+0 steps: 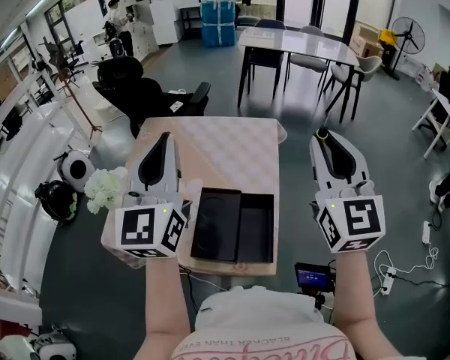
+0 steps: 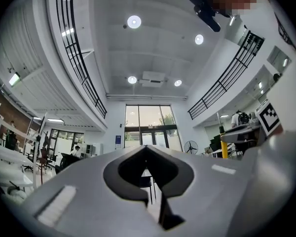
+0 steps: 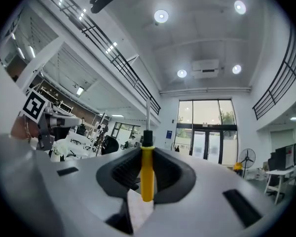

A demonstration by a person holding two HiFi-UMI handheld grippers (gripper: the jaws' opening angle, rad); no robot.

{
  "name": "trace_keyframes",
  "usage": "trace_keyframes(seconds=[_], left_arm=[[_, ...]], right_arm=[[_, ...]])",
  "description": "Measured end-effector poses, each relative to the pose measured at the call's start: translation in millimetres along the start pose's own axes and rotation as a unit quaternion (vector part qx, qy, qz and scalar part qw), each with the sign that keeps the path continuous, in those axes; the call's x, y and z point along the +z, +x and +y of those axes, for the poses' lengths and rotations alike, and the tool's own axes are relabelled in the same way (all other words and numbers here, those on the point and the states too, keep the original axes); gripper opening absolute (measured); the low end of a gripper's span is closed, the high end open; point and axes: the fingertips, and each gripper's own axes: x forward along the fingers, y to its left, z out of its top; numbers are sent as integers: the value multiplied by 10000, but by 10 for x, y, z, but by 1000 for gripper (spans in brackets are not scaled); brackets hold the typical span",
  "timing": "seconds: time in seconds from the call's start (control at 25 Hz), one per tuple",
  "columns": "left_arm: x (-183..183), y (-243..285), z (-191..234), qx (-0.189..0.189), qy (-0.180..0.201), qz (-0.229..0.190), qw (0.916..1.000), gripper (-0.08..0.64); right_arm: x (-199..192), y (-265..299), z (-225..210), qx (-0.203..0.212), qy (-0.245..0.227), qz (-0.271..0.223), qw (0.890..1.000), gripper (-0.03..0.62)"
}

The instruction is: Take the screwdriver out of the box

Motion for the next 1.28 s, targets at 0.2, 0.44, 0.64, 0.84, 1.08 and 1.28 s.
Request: trace_keyframes(seconds=[0.2,0.44,0.64,0.84,1.08,1.28], left_arm=[[334,104,36,34,49,-144,9999,8],[441,139,11,-47,24,-215,9998,8],[388,139,-82,-196,62,-137,9997,8],[370,142,-129,-208,82,-103,9997,8],[330,142,-139,-214,76,-83,9997,8],[290,178,-145,-255,91,-83,9996,8]], right_arm=[[353,6,-27,119,84,-129,9998,77],[514,41,16,191,111,-242,9995,77],[366,43,67,262,163,-47,9995,77],[258,52,33,229,300,65,9993,77],[224,54,14,217,374,90,9990,77],[191,79,2,210,383,102,9990,77]])
